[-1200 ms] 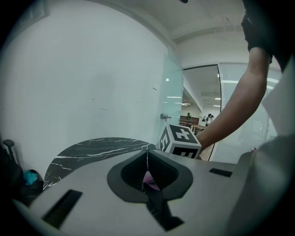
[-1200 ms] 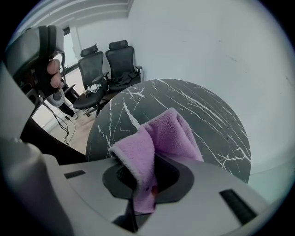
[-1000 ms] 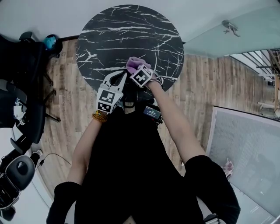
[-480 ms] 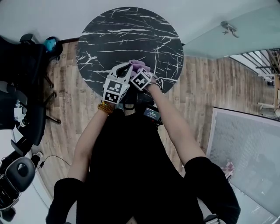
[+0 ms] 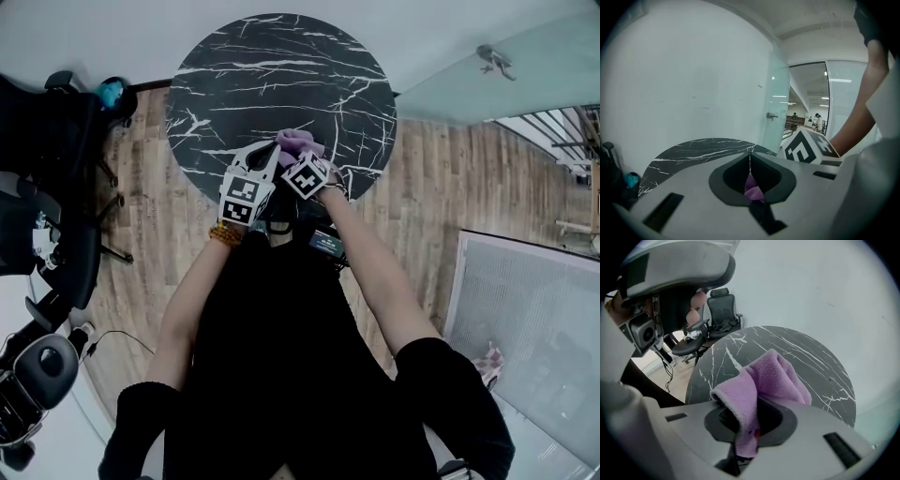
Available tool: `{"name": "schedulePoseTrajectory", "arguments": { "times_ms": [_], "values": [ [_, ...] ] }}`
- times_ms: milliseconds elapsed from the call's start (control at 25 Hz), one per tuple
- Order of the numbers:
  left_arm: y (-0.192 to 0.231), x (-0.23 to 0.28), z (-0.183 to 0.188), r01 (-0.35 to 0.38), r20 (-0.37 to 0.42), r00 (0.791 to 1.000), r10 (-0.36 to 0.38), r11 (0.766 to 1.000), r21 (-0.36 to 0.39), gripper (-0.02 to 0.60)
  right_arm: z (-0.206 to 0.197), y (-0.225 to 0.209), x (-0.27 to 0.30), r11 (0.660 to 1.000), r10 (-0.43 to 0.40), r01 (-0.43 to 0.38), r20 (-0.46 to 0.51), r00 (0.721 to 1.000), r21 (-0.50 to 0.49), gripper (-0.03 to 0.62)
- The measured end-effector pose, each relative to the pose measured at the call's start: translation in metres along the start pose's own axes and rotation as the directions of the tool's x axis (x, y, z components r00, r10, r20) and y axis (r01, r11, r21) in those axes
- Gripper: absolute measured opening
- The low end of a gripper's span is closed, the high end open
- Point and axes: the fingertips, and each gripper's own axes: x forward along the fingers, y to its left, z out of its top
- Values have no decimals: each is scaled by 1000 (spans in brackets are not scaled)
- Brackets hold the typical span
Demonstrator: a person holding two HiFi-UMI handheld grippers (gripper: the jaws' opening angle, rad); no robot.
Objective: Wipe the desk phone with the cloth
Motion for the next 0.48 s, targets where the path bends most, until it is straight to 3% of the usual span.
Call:
{"name": "schedulePoseTrajectory", "arguments": {
  "times_ms": [480],
  "values": [
    [-1, -2, -26, 1, -50, 999, -2, 1000, -26, 18, -8, 9, 0, 999, 17, -17, -1, 1000, 34, 57]
  ]
}}
